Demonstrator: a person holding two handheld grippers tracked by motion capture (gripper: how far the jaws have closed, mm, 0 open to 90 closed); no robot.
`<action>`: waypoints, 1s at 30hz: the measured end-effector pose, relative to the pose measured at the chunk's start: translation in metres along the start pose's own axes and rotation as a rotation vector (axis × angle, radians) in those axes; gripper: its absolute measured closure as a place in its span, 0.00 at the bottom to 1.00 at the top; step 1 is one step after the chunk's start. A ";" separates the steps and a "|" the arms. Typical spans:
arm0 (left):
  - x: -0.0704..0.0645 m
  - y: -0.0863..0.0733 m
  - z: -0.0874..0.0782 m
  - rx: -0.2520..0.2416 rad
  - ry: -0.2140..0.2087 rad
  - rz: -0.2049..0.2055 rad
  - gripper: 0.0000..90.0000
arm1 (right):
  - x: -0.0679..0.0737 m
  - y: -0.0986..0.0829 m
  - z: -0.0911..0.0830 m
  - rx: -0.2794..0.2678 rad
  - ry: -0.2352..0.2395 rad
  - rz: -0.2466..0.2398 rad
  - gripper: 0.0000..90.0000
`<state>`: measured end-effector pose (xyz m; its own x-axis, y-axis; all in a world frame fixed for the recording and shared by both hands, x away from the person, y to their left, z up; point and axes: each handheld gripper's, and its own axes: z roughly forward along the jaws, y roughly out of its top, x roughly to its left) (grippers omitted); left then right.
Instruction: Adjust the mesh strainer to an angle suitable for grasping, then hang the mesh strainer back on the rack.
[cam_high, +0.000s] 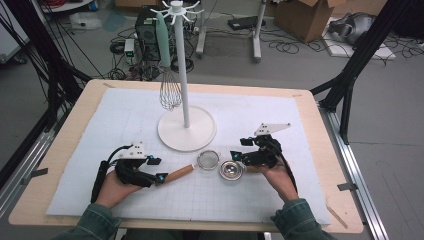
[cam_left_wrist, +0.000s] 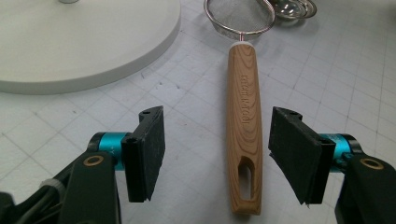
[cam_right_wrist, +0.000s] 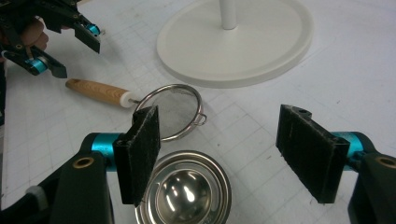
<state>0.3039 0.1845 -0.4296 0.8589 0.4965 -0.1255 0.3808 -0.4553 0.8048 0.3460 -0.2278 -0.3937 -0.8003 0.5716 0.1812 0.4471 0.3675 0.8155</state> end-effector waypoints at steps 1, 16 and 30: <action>0.000 0.000 0.000 0.004 0.000 0.004 0.41 | 0.000 -0.001 0.000 0.003 0.001 0.003 0.33; -0.005 0.007 0.017 0.051 -0.051 0.033 0.46 | 0.002 -0.007 -0.002 0.010 0.012 -0.012 0.33; -0.012 0.009 0.034 0.110 -0.075 0.062 0.55 | 0.010 -0.005 0.004 0.028 0.025 -0.038 0.34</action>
<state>0.3082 0.1491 -0.4405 0.9034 0.4106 -0.1237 0.3580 -0.5633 0.7447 0.3372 -0.2206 -0.3985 -0.8264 0.5385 0.1648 0.4273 0.4090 0.8063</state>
